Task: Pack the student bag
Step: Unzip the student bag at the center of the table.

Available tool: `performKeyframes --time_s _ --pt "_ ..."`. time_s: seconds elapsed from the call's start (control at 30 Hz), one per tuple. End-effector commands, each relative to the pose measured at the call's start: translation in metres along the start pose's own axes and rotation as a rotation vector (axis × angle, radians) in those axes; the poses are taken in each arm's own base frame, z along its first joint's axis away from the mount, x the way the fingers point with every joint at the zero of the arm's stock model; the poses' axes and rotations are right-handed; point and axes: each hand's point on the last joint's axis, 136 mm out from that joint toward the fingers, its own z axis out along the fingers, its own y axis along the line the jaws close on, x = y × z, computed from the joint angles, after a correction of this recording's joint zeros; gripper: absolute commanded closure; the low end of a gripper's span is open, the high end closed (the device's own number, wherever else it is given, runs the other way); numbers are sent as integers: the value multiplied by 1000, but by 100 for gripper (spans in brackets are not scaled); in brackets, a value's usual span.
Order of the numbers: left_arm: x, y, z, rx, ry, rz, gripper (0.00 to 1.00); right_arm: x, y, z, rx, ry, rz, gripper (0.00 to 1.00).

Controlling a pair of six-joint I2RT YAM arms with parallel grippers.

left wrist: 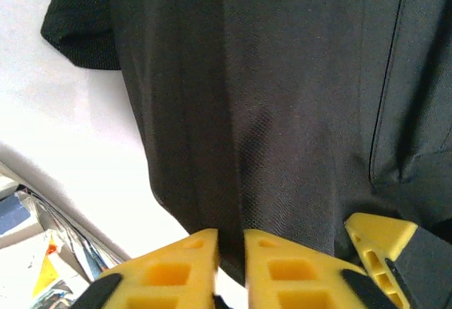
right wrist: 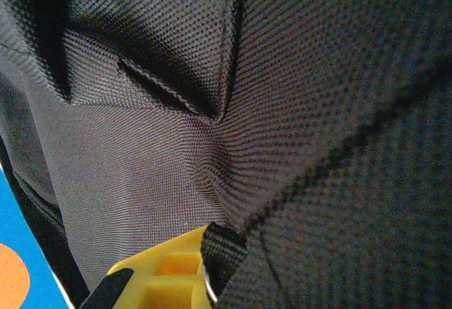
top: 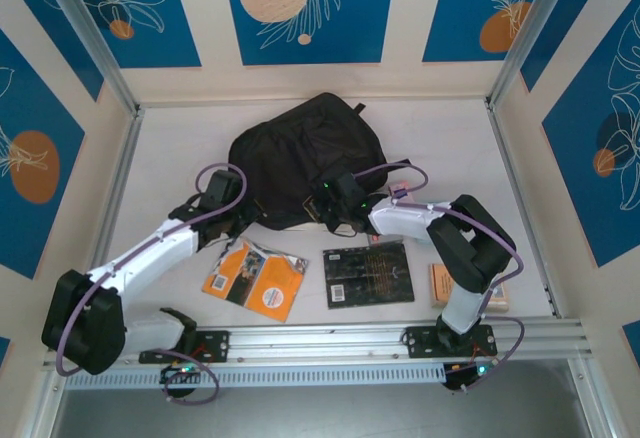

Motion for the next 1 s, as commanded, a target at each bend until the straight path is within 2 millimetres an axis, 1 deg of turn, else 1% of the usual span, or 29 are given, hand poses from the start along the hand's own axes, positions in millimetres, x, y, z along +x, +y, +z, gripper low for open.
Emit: performKeyframes --time_s 0.0,0.1,0.27,0.47,0.7,0.8,0.97 --pt "-17 1 -12 -22 -62 -9 97 8 -3 -6 5 14 12 100" --pt "-20 2 -18 -27 -74 1 100 7 -5 -8 13 3 9 100" --pt "-23 5 -29 -29 -89 8 100 2 -9 -14 51 -25 -17 100" --pt "-35 5 -45 -61 -130 70 100 -3 -17 -18 120 -45 -59 100" --pt "-48 14 -51 -100 -148 84 100 -8 -21 -20 159 -31 -96 100" --pt "-55 18 -52 -115 -152 79 100 -13 -20 -23 174 -28 -145 100" --pt "-70 22 -60 -128 -178 75 100 -22 -17 -29 186 -13 -242 100"
